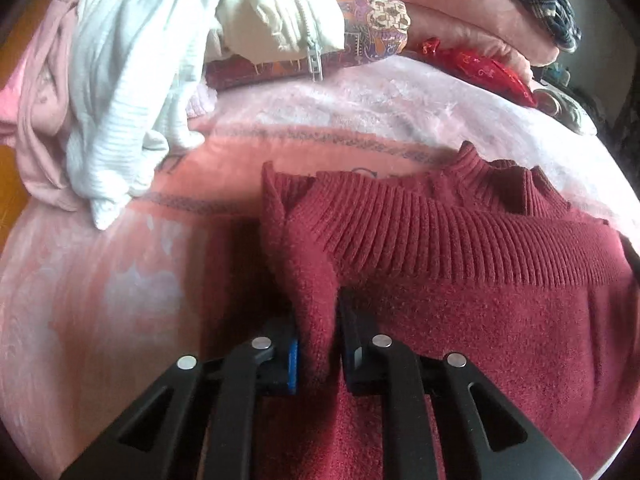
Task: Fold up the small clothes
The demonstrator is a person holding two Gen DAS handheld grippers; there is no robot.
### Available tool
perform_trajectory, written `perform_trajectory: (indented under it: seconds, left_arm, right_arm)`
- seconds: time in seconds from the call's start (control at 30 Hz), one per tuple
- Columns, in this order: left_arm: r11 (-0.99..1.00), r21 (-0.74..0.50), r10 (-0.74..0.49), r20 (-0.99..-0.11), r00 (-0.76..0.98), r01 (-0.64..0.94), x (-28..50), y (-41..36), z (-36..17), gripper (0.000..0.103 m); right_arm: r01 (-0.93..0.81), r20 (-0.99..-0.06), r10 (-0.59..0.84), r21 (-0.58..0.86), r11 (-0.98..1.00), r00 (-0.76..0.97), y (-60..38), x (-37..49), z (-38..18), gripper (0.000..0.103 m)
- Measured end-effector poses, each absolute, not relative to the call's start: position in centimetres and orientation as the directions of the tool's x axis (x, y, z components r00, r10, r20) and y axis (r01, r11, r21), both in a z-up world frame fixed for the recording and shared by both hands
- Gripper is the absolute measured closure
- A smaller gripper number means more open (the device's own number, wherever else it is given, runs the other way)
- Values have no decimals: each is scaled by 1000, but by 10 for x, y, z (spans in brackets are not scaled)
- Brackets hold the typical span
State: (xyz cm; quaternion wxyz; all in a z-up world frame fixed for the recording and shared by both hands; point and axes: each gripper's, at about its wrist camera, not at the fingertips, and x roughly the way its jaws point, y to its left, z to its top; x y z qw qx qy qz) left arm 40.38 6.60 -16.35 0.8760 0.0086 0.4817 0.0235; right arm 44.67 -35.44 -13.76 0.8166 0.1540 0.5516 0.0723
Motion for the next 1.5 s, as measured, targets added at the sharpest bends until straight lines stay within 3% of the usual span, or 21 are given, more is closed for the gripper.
perform_trajectory:
  seconds: [0.07, 0.1, 0.17, 0.33, 0.43, 0.6, 0.9, 1.0, 1.07, 1.13, 1.23, 1.5]
  left_arm:
    - [999, 33, 44, -848, 528, -30, 402, 65, -157, 84]
    - [999, 28, 40, -851, 524, -31, 399, 66, -153, 79]
    - [999, 25, 38, -854, 519, -32, 389, 66, -146, 59]
    - [999, 29, 37, -864, 502, -24, 339, 65, -134, 43]
    - [999, -11, 7, -877, 481, -35, 318, 65, -128, 41]
    - [995, -94, -66, -876, 478, -34, 306, 56, -123, 40]
    - [999, -43, -37, -891, 453, -2, 327, 40, -153, 40]
    - [999, -53, -49, -893, 447, 4, 329, 42, -156, 40]
    - [998, -66, -62, -893, 445, 6, 329, 45, -156, 40]
    - [997, -74, -69, -893, 445, 6, 329, 46, -157, 40]
    - [998, -67, -63, -893, 446, 6, 328, 45, -158, 40]
    - [989, -148, -143, -892, 428, 22, 318, 41, -145, 41]
  right_arm:
    - [41, -884, 270, 308, 951, 381, -353, 443, -125, 64]
    - [34, -877, 284, 322, 946, 387, -354, 436, -116, 60]
    - [5, -868, 314, 343, 939, 384, -353, 424, -106, 59]
    - [-76, -914, 245, 233, 970, 323, -337, 371, -92, 58]
    - [-86, -924, 274, 260, 962, 268, -333, 345, -95, 51]
    - [-93, -941, 261, 246, 965, 218, -326, 331, -104, 49]
    - [-33, -939, 309, 308, 951, 150, -333, 345, -144, 47]
    - [-70, -938, 311, 303, 950, 156, -329, 346, -144, 54]
    - [-83, -925, 349, 340, 937, 149, -327, 346, -145, 69]
    - [-97, -923, 352, 340, 935, 156, -326, 346, -147, 73]
    - [-95, -912, 369, 358, 929, 178, -326, 342, -143, 88]
    - [-124, -862, 431, 412, 903, 266, -353, 311, -90, 93]
